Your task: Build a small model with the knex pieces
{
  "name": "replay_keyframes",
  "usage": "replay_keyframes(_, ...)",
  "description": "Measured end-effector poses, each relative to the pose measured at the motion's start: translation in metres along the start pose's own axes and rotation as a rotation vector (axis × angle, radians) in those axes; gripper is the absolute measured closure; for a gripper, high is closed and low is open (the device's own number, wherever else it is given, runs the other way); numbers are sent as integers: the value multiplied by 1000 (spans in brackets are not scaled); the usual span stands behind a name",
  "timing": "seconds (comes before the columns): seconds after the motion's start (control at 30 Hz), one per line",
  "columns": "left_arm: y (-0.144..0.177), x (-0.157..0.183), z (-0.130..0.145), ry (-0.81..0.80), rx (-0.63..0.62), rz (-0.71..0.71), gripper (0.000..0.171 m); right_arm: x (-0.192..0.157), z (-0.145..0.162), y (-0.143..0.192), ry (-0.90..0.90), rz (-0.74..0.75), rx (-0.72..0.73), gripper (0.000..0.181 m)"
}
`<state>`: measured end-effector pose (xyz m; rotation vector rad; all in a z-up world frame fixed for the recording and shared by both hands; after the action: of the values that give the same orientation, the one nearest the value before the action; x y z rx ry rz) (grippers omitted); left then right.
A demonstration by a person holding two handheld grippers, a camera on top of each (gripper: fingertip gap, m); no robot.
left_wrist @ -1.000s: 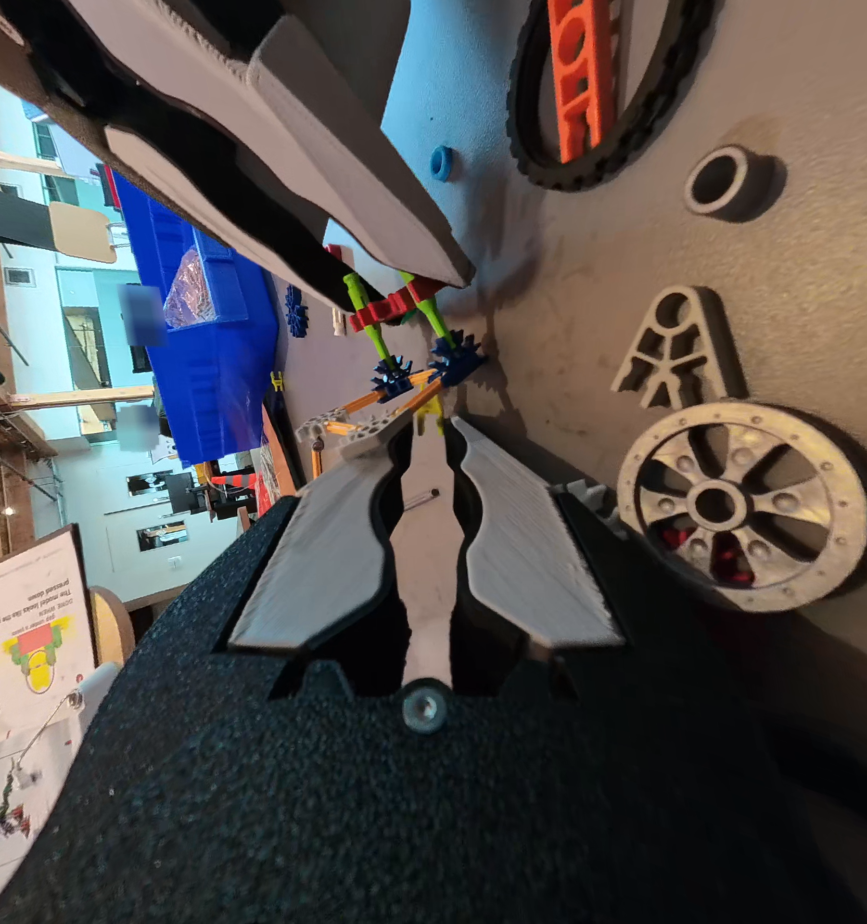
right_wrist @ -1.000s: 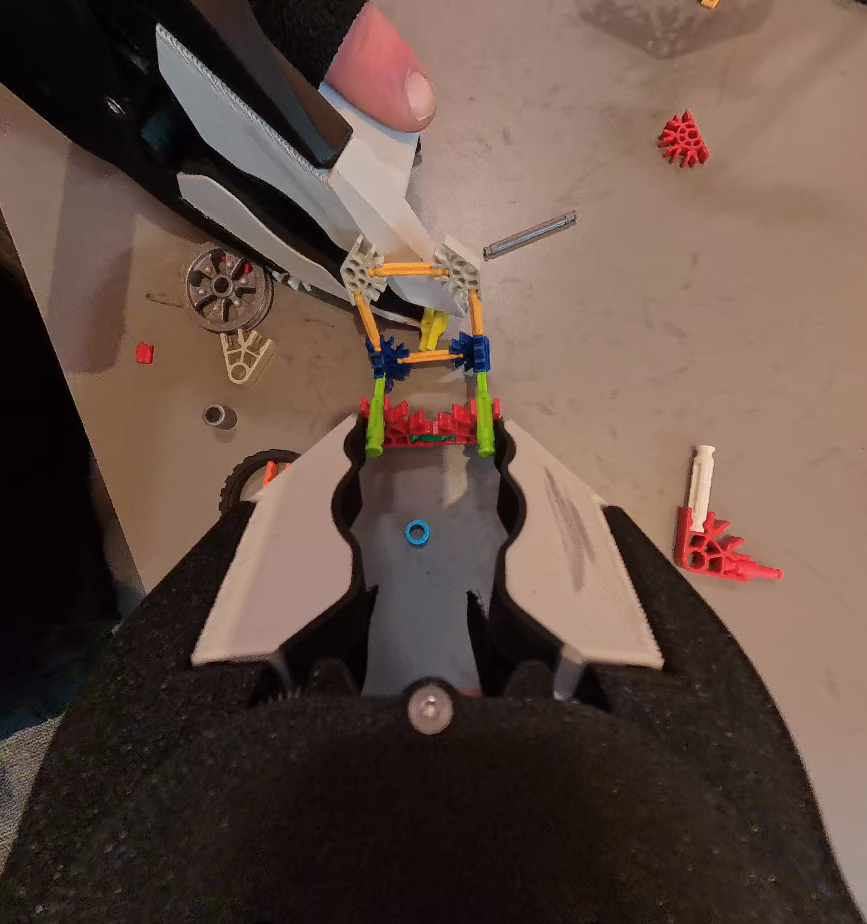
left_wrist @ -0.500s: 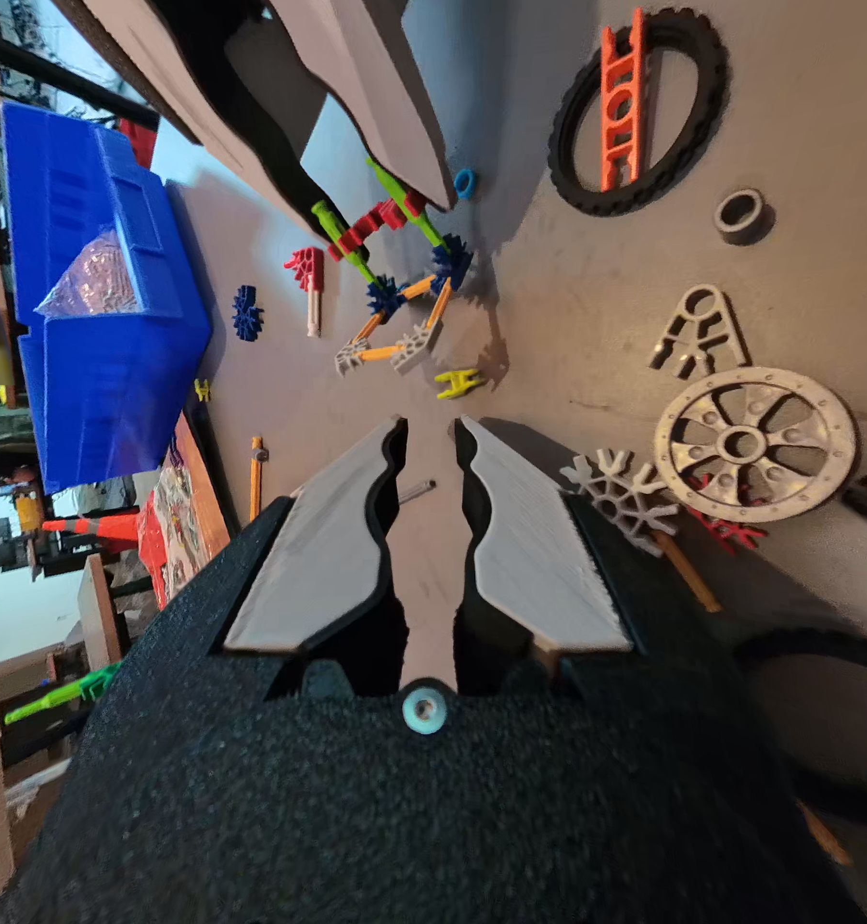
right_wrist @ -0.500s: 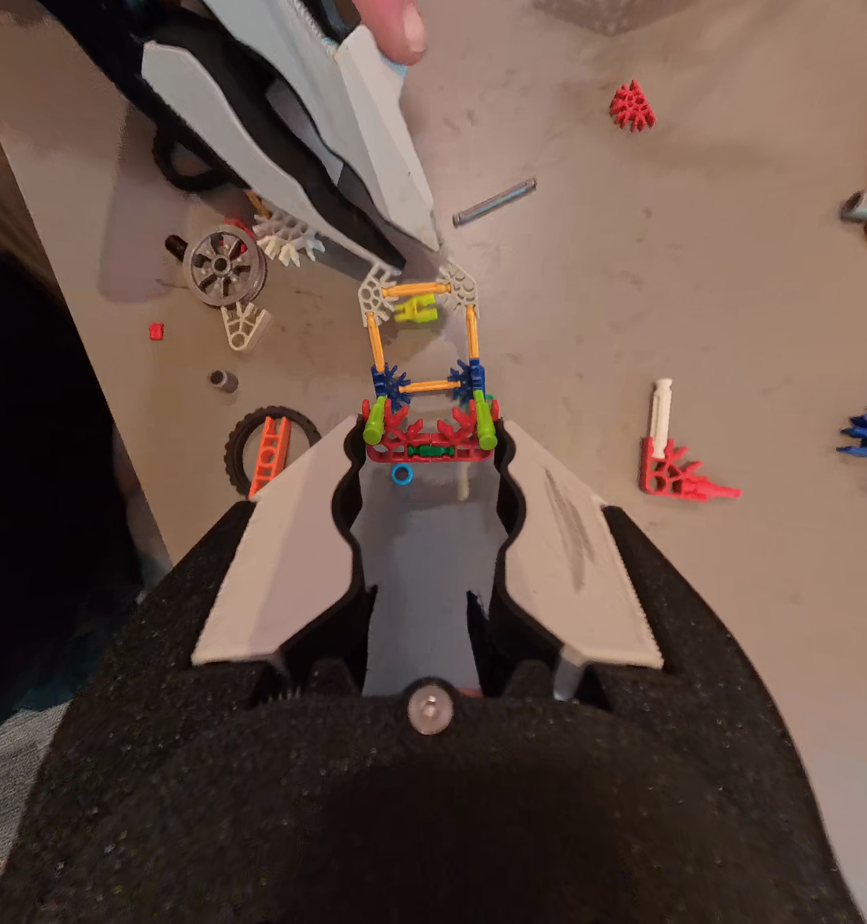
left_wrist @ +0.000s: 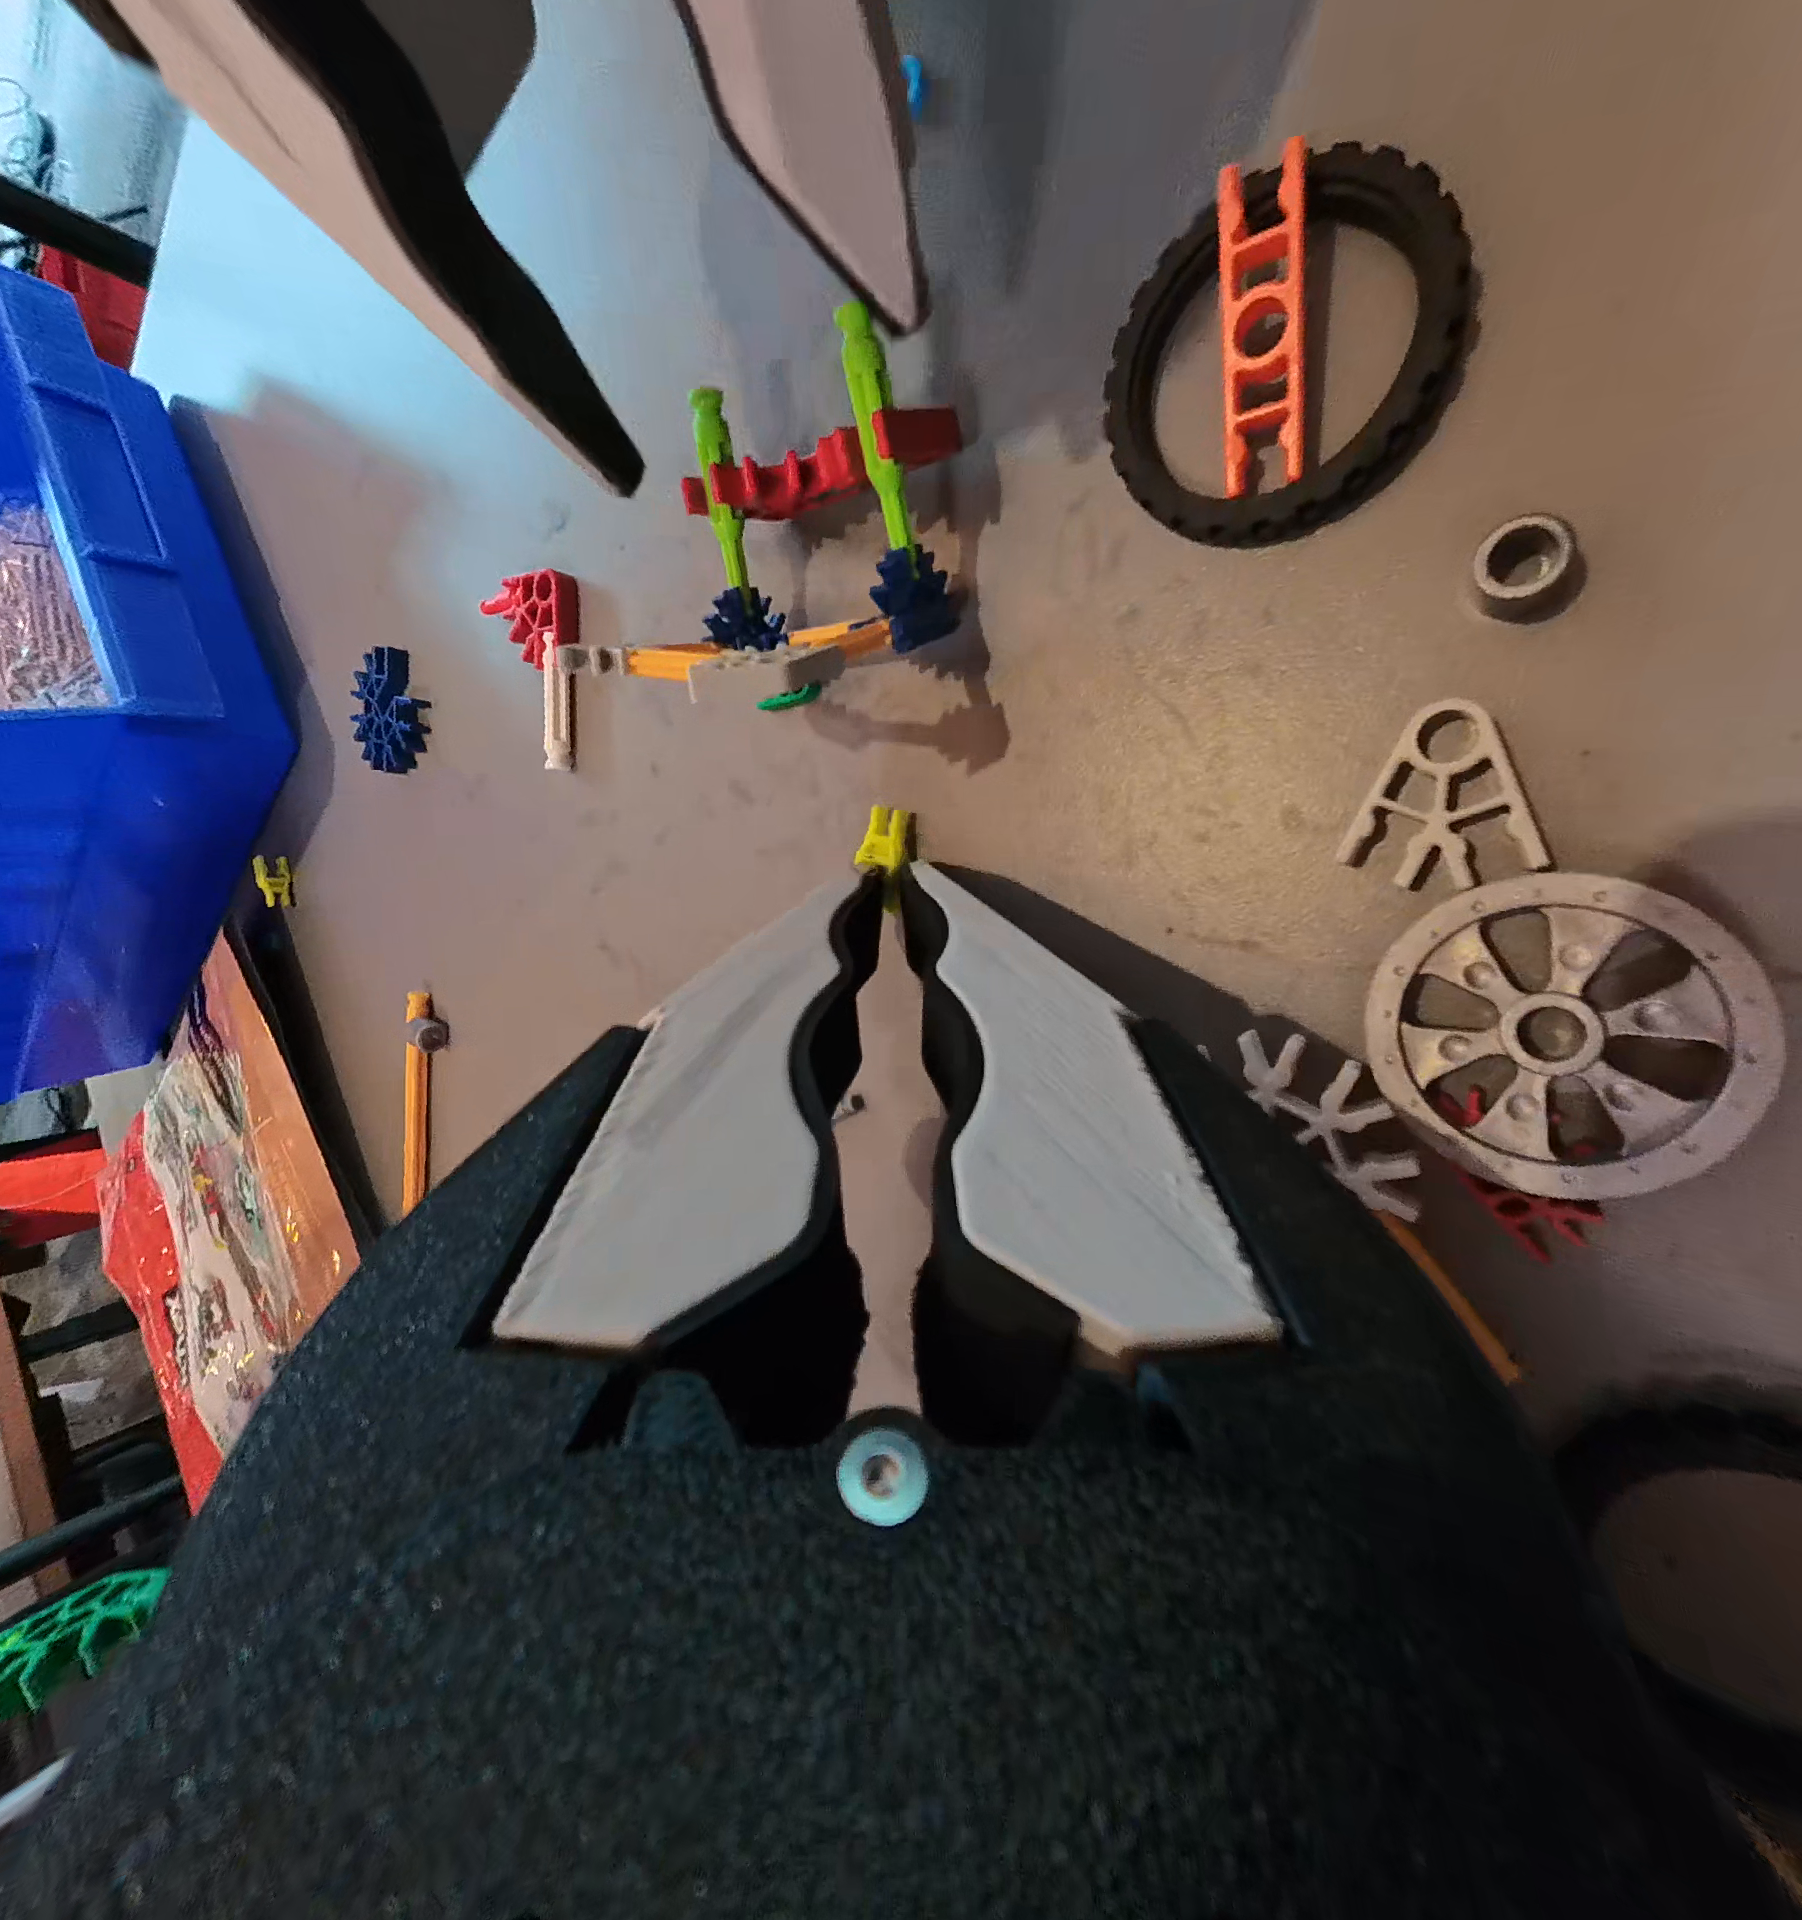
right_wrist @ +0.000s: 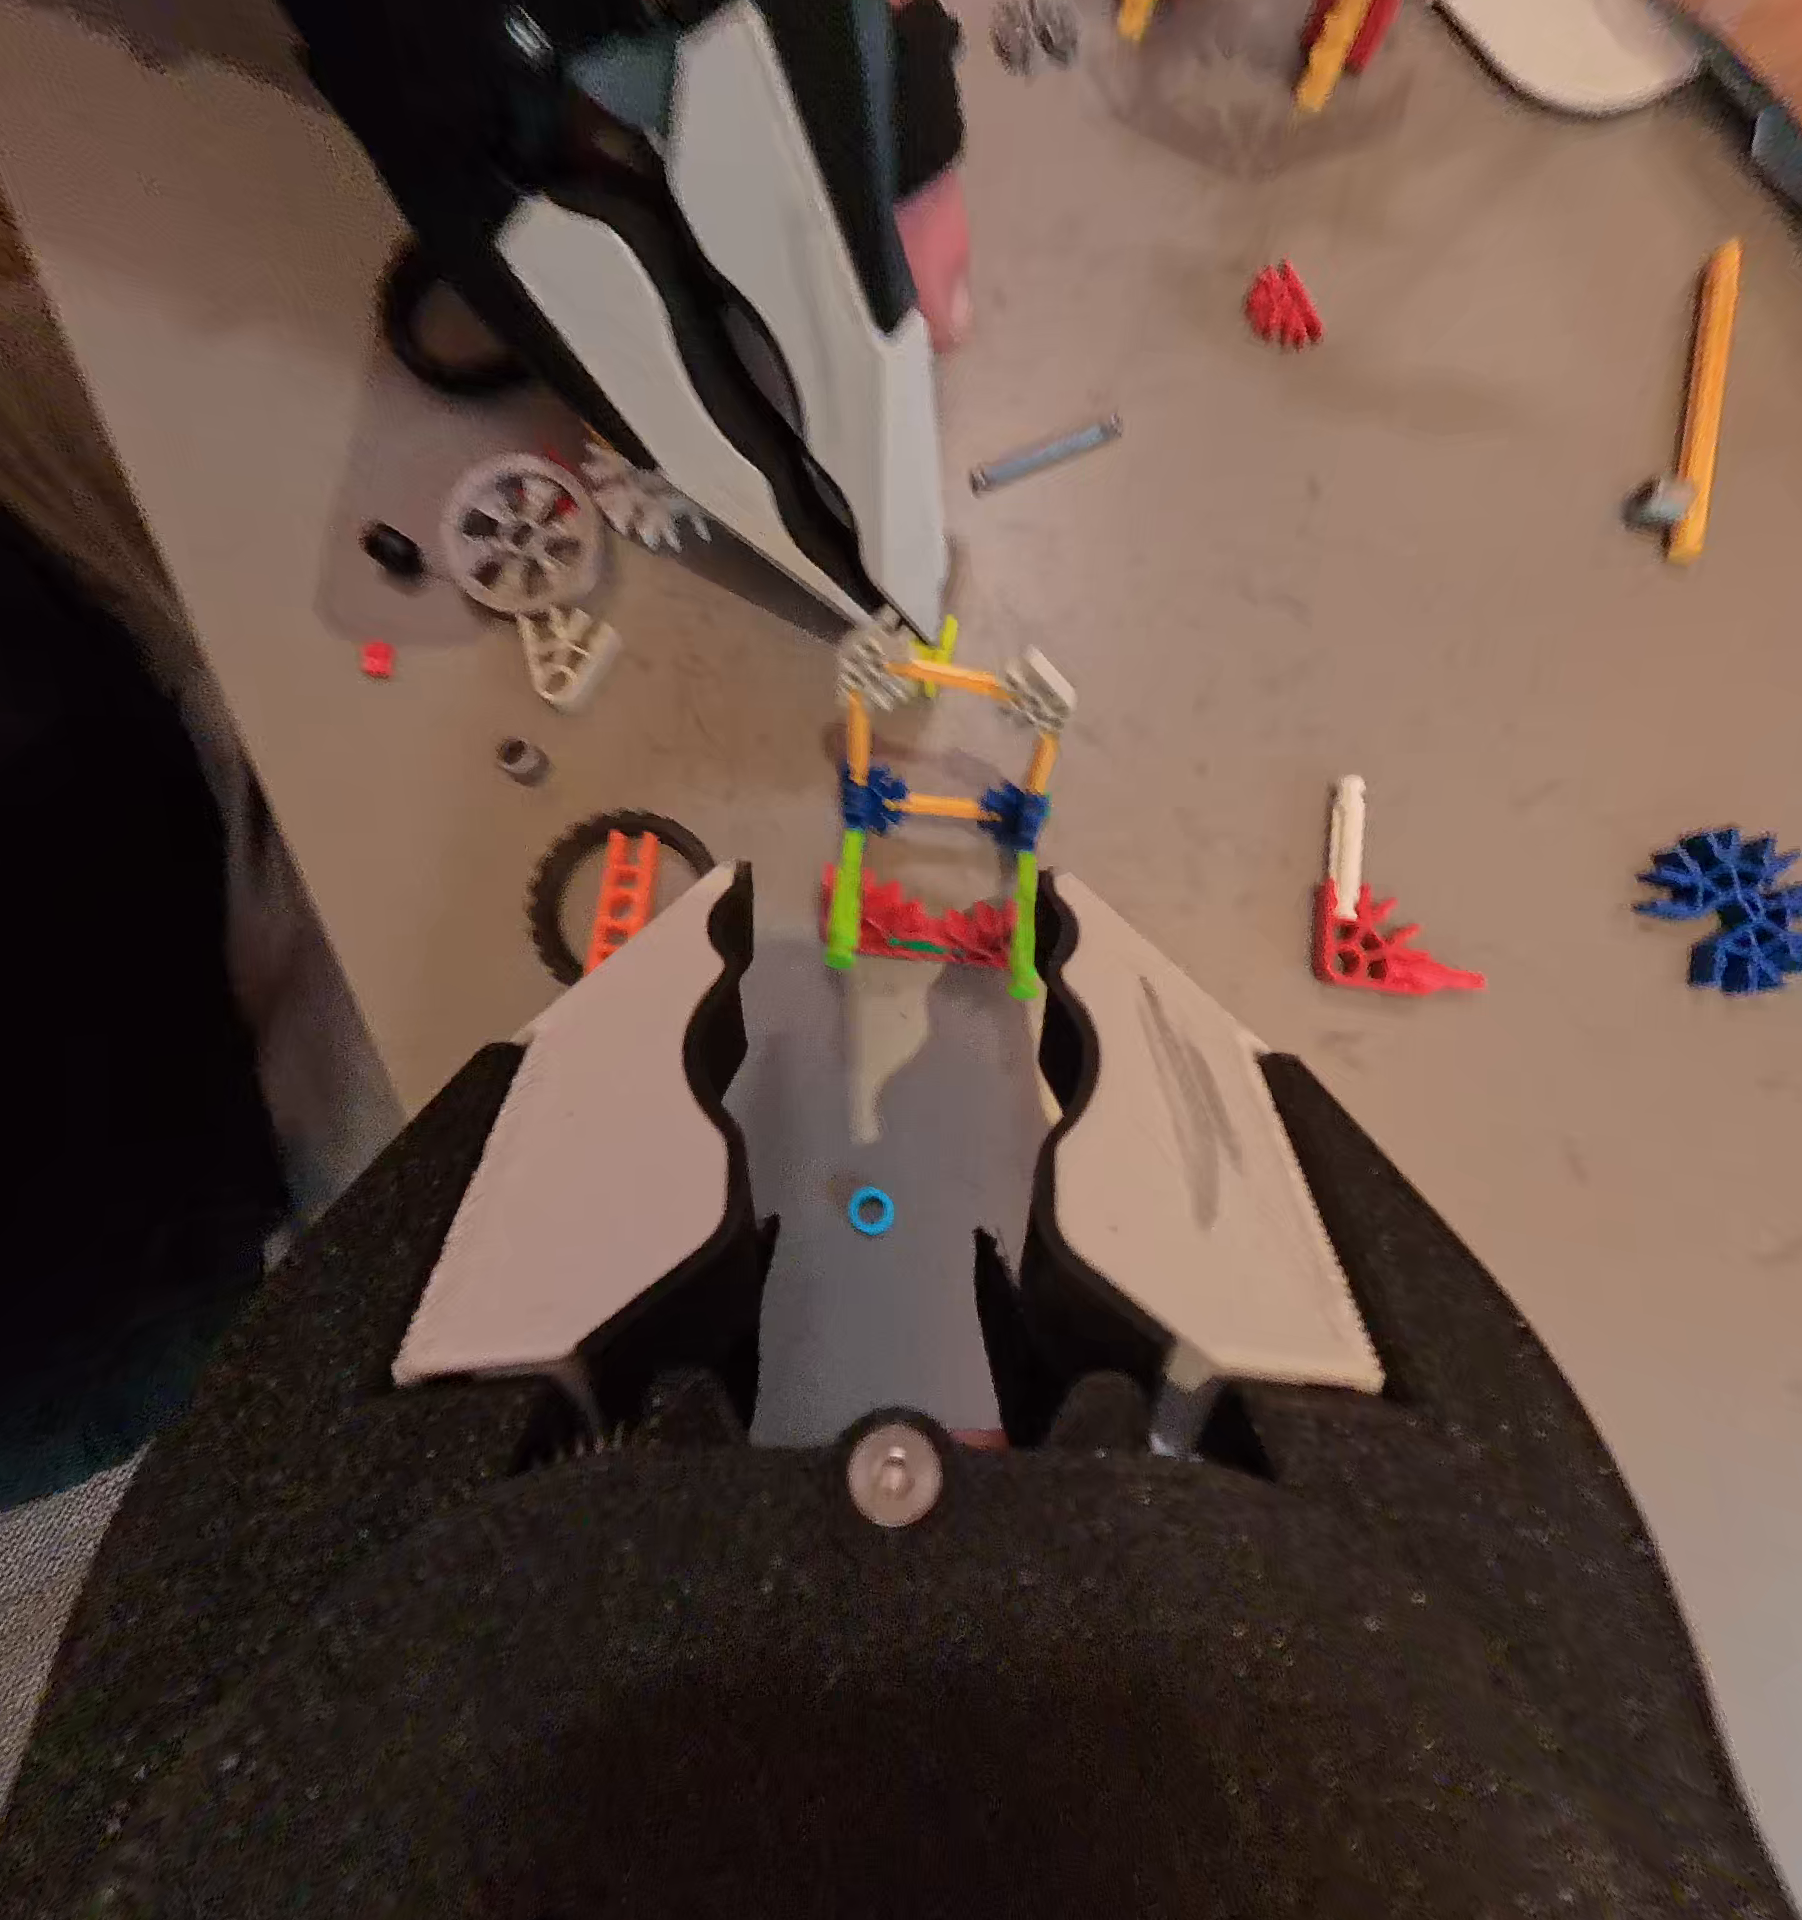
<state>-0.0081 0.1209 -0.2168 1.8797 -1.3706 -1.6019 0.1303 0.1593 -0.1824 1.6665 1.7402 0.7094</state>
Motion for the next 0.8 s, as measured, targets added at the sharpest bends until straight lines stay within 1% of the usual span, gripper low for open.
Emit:
replay_keyframes(0.1, 0, 2, 2, 8, -40, -68, 171, -19, -8, -3, 17, -17, 28, 132)
replay_keyframes(0.17, 2, 6, 1, 8, -35, -113, 171, -30, -11, -9, 8, -22, 56, 133)
replay_keyframes(0.23, 5, 9, 2, -49, -64, -192, 171, -34, -14, -10, -24, -16, 104, 133)
replay_keyframes(0.3, 13, 8, -3, -125, -64, -325, 171, -28, -18, -5, -76, 8, 186, 142)
replay_keyframes(0.37, 20, 7, -8, -200, -76, -419, 171, -20, -25, 4, -155, -28, 290, 143)
replay_keyframes(0.43, 30, 4, -14, -254, -66, -517, 171, -9, -36, 13, -221, -28, 388, 151)
replay_keyframes(0.53, 47, -4, -24, -308, -38, -652, 171, -2, -46, 12, -243, -75, 395, 157)
replay_keyframes(0.67, 64, -12, -35, -298, -15, -746, 171, -9, -58, 5, -183, -120, 384, 163)
replay_keyframes(0.73, 68, -13, -35, -293, -13, -752, 171, -10, -64, 7, -172, -128, 404, 178)
replay_keyframes(0.8, 70, -12, -36, -309, -9, -756, 171, -10, -67, 8, -160, -116, 407, 178)
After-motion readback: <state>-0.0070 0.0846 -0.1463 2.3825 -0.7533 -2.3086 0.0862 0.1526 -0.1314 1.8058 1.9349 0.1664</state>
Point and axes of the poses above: each gripper's, where its closed fingertips meet, y back along the fingers, z out of its underside, x = y × z across the jaws, the point moved 7 cm from there along y, back along the fingers, and after that the axes turned 5 degrees about -y, right-handed, at the moved point
